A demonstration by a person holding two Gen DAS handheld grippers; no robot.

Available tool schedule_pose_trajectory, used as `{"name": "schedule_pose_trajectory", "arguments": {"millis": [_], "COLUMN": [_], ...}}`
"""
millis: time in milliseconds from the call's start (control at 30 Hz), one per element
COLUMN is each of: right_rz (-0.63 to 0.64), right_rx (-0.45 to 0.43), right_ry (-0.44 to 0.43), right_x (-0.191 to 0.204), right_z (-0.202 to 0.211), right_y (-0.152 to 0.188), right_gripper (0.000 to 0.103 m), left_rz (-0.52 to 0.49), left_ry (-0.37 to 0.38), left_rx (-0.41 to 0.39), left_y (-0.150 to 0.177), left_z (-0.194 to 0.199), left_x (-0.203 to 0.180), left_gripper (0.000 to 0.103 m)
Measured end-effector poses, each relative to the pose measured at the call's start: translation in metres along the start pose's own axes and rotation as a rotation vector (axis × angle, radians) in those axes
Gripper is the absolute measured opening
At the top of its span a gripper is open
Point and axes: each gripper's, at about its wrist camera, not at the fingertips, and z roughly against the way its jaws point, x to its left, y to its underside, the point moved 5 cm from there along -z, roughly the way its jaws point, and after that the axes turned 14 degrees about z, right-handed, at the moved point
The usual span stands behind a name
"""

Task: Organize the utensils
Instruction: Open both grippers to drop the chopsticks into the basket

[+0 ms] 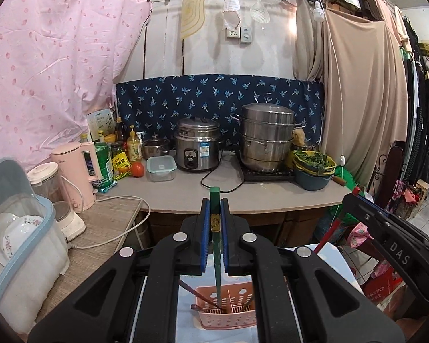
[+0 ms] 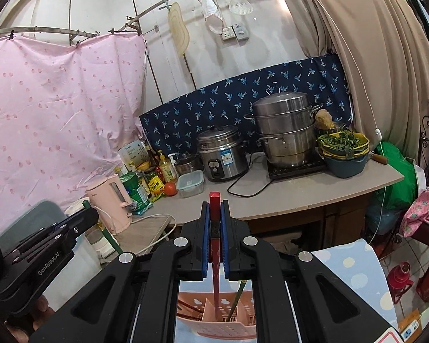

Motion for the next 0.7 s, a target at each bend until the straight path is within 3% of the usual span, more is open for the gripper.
{"name": "schedule_pose_trajectory", "arguments": {"millis": [500,567,600,633,667,700], "right_rz": [0.037,0.037,0.041,0.043,0.040,0.035], "right_rx": [0.122,0.120,0.121,0.119,0.113,0.105], "right_ry": [0.017,0.034,0.038,0.042,0.044,0.043], "right_x": [0.007,0.006,0.006,0.005,0.005,0.004], "right_z": [-0.056,-0.056,-0.055,-0.053,-0.051,-0.048], "right_y": [0.049,0.052,0.053,0.053,0.054,0.054], "right_gripper": [0.008,0.015,0.019,0.031,0.041,0.043], "left_rz": [0.007,0.008,0.011,0.017,0.026,0.034], "left_ry": [-0.017,-0.017,-0.015,-0.014,-0.018,-0.018], "left_rx": [0.088,0.085,0.080,0.078,0.074,0.065], "left_y": [0.033,0.036,0.037,0.036,0.036,0.036], "left_z": [-0.050,-0.051,-0.051,-0.050,-0.049,-0.047], "left_x": [0.014,0.015,0.016,0.018,0.019,0.021], "left_gripper": [0.007,0.008,0.016,0.022,0.035,0.040]}}
